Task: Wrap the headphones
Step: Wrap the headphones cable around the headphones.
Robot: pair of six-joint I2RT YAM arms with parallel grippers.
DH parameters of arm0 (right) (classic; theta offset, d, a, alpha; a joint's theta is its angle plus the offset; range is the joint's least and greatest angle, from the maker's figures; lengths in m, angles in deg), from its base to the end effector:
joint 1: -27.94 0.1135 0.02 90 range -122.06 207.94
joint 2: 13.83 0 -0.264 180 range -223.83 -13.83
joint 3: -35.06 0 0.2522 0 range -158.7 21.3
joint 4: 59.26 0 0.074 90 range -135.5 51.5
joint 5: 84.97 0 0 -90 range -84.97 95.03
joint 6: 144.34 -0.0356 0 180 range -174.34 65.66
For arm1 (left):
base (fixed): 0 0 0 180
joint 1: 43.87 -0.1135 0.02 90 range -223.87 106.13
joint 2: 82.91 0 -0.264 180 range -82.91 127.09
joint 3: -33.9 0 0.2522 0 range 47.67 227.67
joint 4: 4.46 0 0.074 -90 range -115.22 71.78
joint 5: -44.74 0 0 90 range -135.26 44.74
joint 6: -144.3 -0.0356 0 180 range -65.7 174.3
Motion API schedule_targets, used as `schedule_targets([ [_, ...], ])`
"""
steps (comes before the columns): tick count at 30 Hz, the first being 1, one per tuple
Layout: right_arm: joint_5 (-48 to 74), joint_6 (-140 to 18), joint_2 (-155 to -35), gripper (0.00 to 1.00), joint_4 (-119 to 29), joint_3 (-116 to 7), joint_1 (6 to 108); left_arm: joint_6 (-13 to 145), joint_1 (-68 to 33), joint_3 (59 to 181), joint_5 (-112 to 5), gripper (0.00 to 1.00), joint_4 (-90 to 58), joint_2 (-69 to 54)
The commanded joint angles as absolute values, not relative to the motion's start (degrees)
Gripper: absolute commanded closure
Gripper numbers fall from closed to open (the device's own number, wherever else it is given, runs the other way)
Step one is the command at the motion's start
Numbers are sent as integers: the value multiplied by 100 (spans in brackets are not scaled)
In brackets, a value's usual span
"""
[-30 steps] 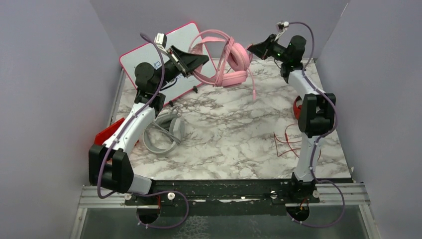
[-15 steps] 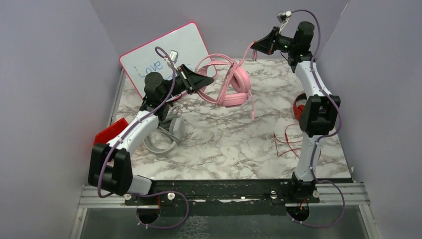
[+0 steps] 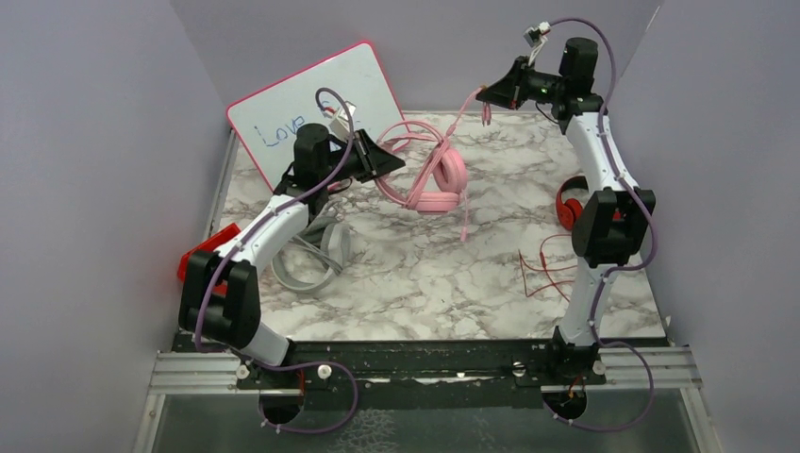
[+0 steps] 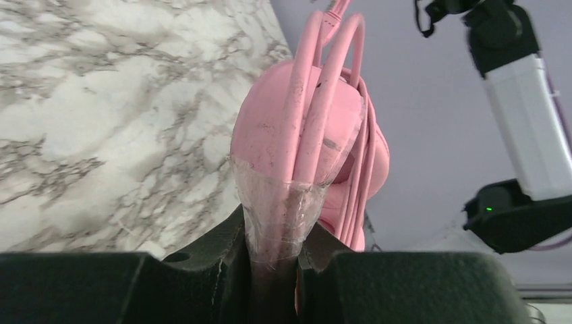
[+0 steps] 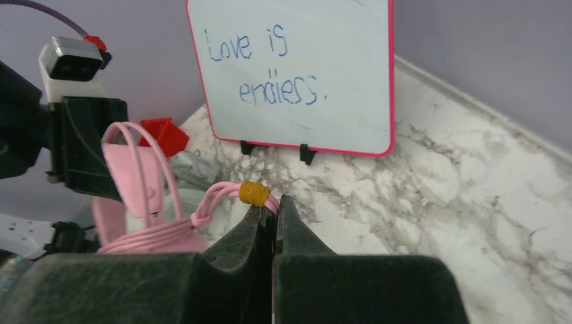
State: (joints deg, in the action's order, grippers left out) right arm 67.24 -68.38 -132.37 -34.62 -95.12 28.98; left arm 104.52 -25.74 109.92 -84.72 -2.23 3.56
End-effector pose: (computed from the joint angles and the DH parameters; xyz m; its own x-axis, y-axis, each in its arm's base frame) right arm 0.4808 0.0402 0.3759 -0.4293 0.1053 -0.8970 -0.7897 0.4380 0.4294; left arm 0.3277 -0.1311 0.3167 -0.7310 -0.3850 -0.5634 0.4318 0.3784 -0.8188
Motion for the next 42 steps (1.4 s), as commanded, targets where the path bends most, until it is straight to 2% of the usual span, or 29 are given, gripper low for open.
schedule_targets([
  [1,6477,-7459,-12805,100,-3098,-9771,2794,9529,-2577,11275,-7855,100,-1149,488],
  [6,6606,-8289,-12751,100,-2759,-9785,3097,9541,-2577,11420,-7622,100,-1006,777],
  [9,6633,-8967,-12545,100,-3074,-9356,3298,9784,-2577,11486,-7666,100,-728,928],
  [12,6868,-10013,-12242,100,-4079,-8612,3394,9947,-2576,11507,-7598,100,-550,961],
  [16,6452,-11368,-11624,100,-5565,-7485,3549,10208,-2576,11518,-7594,100,-321,953],
  [21,5633,-11636,-11241,100,-6114,-6706,3918,10703,-2566,11499,-7764,100,73,964],
  [25,4722,-11379,-10950,100,-6389,-6216,4338,10952,-2542,11529,-7797,100,254,912],
  [29,3742,-10462,-10886,100,-5855,-6316,4796,11087,-2516,11621,-7837,100,348,901],
  [37,2177,-8882,-10648,100,-5788,-5942,5527,11480,-2489,11583,-7953,100,744,809],
  [42,1680,-8032,-10582,100,-5767,-5755,5868,11735,-2485,11616,-7966,100,936,692],
])
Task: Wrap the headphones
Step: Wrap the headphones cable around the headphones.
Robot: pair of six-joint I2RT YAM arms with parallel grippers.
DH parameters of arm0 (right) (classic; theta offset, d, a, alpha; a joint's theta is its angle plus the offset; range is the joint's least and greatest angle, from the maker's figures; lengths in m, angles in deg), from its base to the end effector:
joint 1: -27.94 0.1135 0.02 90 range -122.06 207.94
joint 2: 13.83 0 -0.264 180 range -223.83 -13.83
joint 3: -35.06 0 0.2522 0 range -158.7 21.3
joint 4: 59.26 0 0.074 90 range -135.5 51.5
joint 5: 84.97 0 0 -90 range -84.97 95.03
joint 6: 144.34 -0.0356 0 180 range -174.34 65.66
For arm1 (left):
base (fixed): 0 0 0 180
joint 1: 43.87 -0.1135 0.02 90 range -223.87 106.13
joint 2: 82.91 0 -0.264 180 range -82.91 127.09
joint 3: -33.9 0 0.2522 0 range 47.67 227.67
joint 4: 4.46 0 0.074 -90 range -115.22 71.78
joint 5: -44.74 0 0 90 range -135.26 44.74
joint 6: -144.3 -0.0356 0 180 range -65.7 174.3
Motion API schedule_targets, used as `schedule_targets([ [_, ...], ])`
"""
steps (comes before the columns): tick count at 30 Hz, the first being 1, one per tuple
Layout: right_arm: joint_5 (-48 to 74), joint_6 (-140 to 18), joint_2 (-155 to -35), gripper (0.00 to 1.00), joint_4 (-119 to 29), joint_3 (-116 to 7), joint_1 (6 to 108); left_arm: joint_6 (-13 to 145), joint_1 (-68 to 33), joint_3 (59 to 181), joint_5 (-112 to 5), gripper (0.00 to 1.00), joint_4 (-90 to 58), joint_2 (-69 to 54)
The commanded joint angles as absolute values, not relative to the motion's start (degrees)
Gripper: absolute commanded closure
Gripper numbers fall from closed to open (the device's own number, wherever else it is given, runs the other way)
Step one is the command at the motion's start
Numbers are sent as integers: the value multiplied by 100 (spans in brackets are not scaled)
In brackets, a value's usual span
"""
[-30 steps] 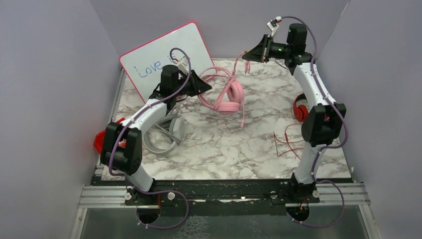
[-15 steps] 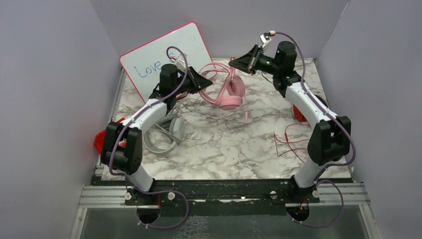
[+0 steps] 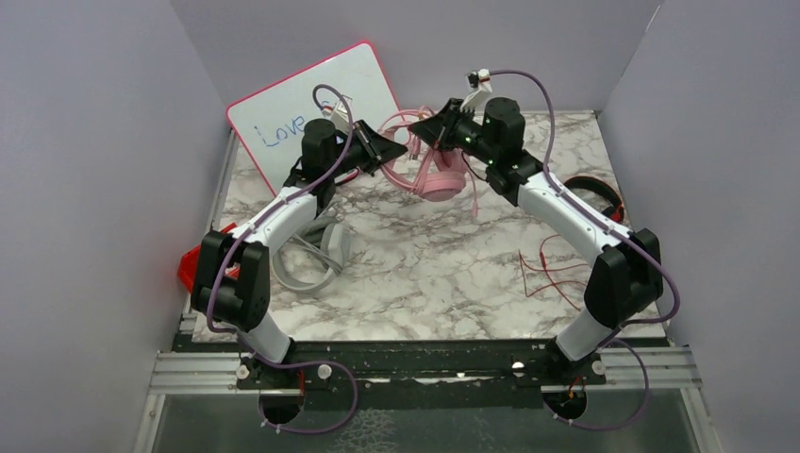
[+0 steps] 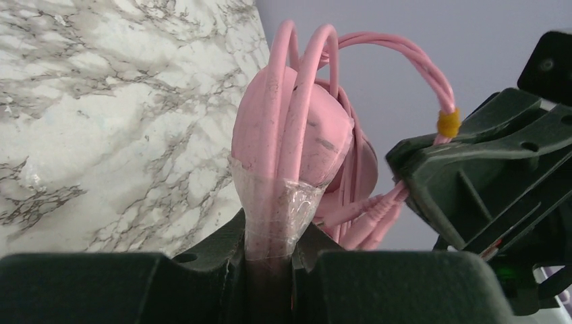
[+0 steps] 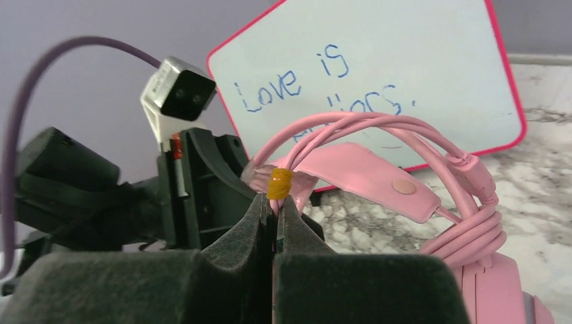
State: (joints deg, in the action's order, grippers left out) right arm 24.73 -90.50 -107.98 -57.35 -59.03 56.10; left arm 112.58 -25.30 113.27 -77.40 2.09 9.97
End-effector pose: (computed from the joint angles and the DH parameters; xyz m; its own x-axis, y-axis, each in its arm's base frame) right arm 0.3459 0.1988 0.3728 -0.4619 0.3828 -0.8001 -0.5806 0.5514 0.5990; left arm 0.3559 -0.1396 0.3056 -0.7156 -0.5194 -0.4671 0.3073 0.3664 -0.8783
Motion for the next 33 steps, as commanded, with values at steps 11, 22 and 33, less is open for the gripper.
schedule_targets([
  [11,1373,-6692,-10566,100,-4992,-6067,6204,11511,-2489,11758,-7848,100,798,573],
  [22,1381,-5897,-11078,100,-3424,-7190,6351,11215,-2493,11965,-7742,100,473,537],
  [33,1164,-5641,-11083,100,-3578,-6799,6445,11161,-2552,12166,-7726,100,327,424],
])
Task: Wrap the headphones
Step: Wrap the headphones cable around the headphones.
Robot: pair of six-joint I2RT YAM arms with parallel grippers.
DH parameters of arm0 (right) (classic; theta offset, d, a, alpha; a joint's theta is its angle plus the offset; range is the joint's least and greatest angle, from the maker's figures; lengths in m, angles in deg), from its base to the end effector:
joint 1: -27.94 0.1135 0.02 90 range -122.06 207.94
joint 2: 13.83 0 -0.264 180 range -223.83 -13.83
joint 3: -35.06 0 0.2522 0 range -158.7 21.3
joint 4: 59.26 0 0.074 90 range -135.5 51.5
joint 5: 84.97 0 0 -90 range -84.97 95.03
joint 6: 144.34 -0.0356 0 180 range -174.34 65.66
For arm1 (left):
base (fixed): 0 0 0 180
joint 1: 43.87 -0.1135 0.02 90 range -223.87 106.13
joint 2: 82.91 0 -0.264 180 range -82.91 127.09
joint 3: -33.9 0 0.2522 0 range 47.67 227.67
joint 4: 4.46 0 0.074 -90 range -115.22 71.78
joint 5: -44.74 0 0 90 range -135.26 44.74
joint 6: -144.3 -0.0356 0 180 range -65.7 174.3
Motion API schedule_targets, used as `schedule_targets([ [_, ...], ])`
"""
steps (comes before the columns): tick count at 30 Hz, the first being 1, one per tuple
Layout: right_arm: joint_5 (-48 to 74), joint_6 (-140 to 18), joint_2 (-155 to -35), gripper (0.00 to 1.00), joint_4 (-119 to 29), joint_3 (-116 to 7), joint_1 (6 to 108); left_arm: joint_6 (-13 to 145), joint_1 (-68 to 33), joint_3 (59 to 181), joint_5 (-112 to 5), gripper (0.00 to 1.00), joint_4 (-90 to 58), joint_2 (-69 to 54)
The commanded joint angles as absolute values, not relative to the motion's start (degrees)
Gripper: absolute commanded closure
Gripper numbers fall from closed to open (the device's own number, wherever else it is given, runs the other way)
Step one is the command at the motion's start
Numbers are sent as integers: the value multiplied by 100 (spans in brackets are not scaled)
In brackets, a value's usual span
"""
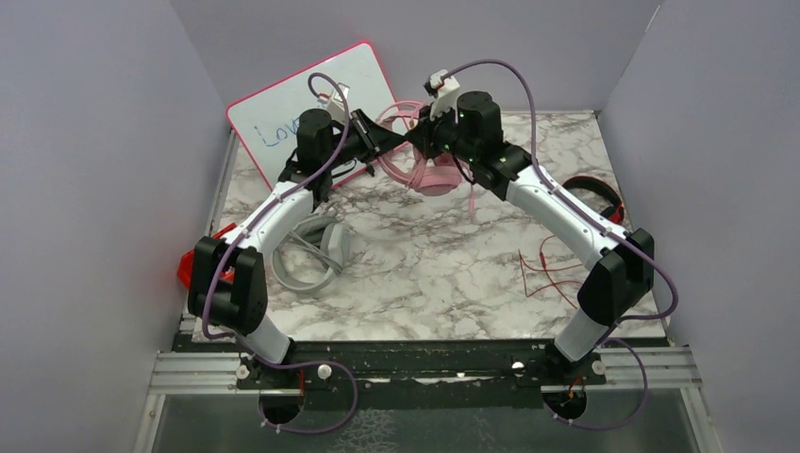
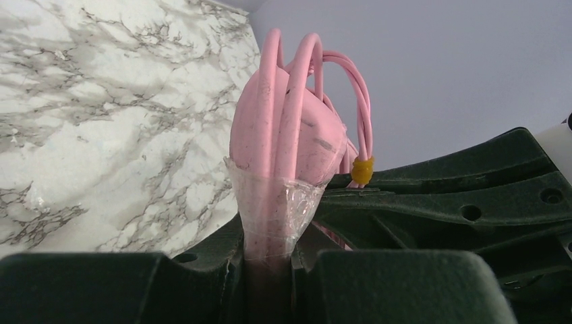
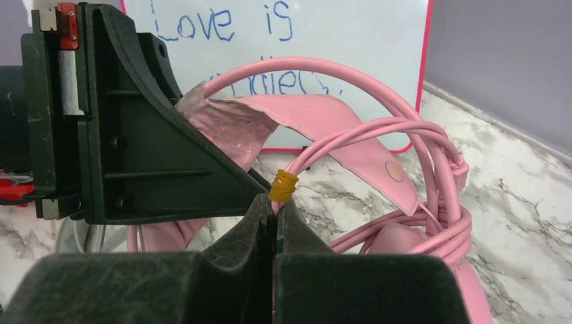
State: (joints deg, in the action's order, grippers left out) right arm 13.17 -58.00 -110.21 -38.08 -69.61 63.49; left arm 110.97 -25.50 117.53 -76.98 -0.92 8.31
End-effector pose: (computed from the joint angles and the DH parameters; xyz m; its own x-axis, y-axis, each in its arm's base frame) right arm 0.3269 0.2398 0.3879 -0.2250 -0.0831 -0.9708 -0.6749 0.7320 0.0937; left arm 0.3544 -0.1374 0.3368 -0.6767 -0.5242 -0.5171 0.3648 0.3713 -0.8538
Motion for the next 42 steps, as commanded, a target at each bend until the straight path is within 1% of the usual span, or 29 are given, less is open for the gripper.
schedule_targets([
  [1,1162,-5666,-11058,100,-3526,-6784,6446,11155,-2565,12186,-7733,100,318,447],
  [5,1179,-5730,-10913,100,-3232,-6741,6459,11114,-2607,12281,-7725,100,296,543],
  [10,948,-5920,-10813,91,-2836,-6917,6459,11103,-2650,12381,-7789,100,301,598],
  [15,660,-6146,-10873,87,-2427,-7121,6460,11091,-2676,12352,-7775,100,294,535],
  [18,592,-6356,-10856,76,-2074,-7286,6460,11082,-2712,12320,-7808,100,290,525],
  [20,625,-6467,-10769,65,-1868,-7362,6459,11078,-2725,12299,-7848,100,292,525],
  [22,614,-6503,-10677,56,-1657,-7443,6462,11048,-2734,12282,-7893,100,285,524],
  [25,665,-6504,-10547,47,-1424,-7549,6461,10990,-2735,12228,-7955,100,245,515],
  [34,641,-6227,-10266,33,-506,-8017,6464,10771,-2774,12001,-8081,100,140,477],
  [36,535,-6127,-10170,32,-276,-8135,6459,10703,-2786,11974,-8097,100,100,446],
  [40,-197,-5951,-9876,27,-232,-8023,6374,10438,-2796,11965,-8267,100,-145,470],
  [42,-79,-5963,-9774,26,-264,-7971,6067,10304,-2796,11920,-8503,100,-266,532],
])
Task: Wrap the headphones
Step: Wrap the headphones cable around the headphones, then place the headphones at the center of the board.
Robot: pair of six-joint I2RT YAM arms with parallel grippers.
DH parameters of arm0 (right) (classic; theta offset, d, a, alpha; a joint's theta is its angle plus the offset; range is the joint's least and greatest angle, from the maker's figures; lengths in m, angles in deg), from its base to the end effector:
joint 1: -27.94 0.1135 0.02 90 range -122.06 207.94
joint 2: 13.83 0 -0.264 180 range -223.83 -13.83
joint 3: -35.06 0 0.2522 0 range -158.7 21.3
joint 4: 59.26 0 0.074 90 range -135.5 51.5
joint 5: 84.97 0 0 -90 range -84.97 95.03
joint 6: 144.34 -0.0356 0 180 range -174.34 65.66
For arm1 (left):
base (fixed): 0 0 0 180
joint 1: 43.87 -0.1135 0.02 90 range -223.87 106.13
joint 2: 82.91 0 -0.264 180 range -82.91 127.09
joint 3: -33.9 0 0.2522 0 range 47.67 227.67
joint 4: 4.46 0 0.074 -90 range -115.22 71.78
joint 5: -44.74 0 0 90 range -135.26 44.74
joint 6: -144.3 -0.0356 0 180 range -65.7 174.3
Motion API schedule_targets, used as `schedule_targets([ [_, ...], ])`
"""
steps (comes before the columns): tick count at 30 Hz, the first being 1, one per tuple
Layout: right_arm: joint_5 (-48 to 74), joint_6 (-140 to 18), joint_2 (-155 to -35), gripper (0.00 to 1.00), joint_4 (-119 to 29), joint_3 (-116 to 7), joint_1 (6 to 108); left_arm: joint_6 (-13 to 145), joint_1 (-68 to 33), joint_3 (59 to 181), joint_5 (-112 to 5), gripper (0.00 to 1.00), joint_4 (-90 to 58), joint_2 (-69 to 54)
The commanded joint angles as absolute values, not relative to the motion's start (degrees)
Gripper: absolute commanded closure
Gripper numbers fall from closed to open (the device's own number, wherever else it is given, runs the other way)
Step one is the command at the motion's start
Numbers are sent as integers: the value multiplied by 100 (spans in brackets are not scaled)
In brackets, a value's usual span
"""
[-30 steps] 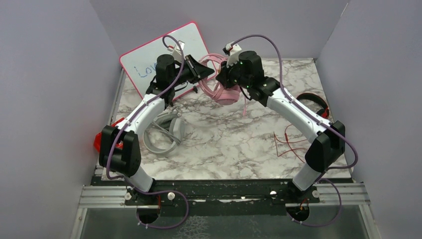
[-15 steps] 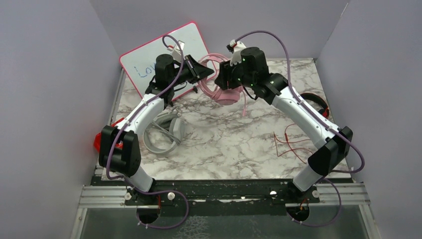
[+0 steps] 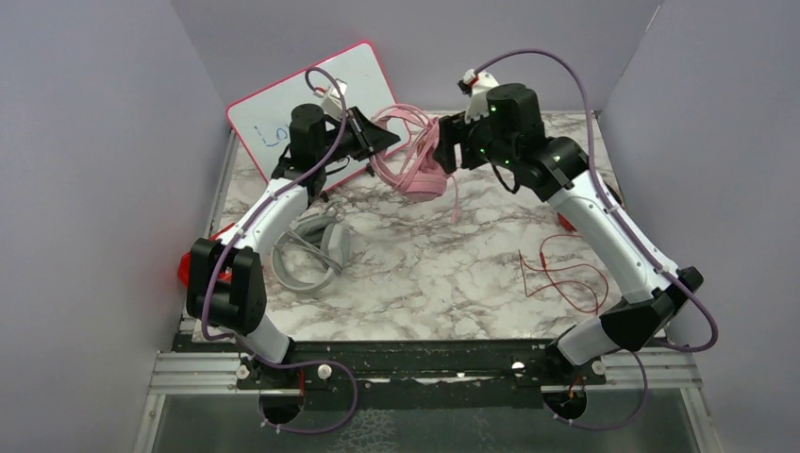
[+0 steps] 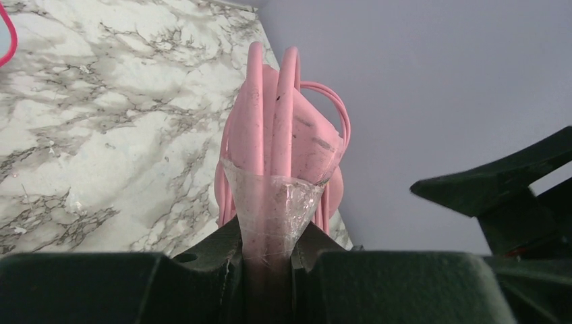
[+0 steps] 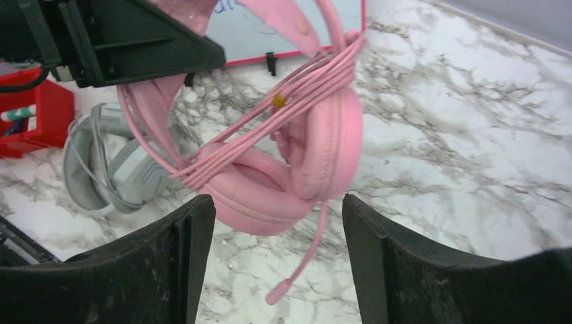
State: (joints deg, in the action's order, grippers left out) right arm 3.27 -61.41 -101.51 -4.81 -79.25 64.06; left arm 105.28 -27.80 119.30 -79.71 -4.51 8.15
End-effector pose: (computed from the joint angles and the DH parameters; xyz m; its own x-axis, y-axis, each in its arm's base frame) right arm 0.2686 0.1946 0.4392 -0.4439 -0.1717 -0.8795 -0.5165 0.8510 0.0946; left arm 0.3583 -0.1242 0.3423 -0.6578 -0.4772 -0.5827 0.4100 0.4222 -0.8085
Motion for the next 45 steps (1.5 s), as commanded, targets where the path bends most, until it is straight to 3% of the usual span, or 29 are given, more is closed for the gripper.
schedule_targets([
  [1,85,-5976,-9728,26,-303,-7938,5859,10234,-2796,11864,-8637,100,-318,571],
  [9,710,-5976,-9555,26,-658,-7489,5149,10128,-2659,10974,-9523,100,-216,671],
  [20,1000,-6112,-9652,26,-954,-7125,5007,9876,-2132,9727,-10115,100,186,992],
  [24,2225,-6656,-9556,29,-1567,-6482,4083,9683,-2128,9673,-10022,100,204,1223],
  [29,1456,-6983,-9541,27,-1833,-5902,3311,9550,-2093,9558,-9604,95,172,1537],
  [39,240,-7305,-9884,23,-1995,-5074,2044,9470,-2089,9218,-8723,45,52,1371],
  [45,-376,-6560,-10759,20,-2081,-5028,1925,8951,-2093,9636,-8043,21,-1066,826],
])
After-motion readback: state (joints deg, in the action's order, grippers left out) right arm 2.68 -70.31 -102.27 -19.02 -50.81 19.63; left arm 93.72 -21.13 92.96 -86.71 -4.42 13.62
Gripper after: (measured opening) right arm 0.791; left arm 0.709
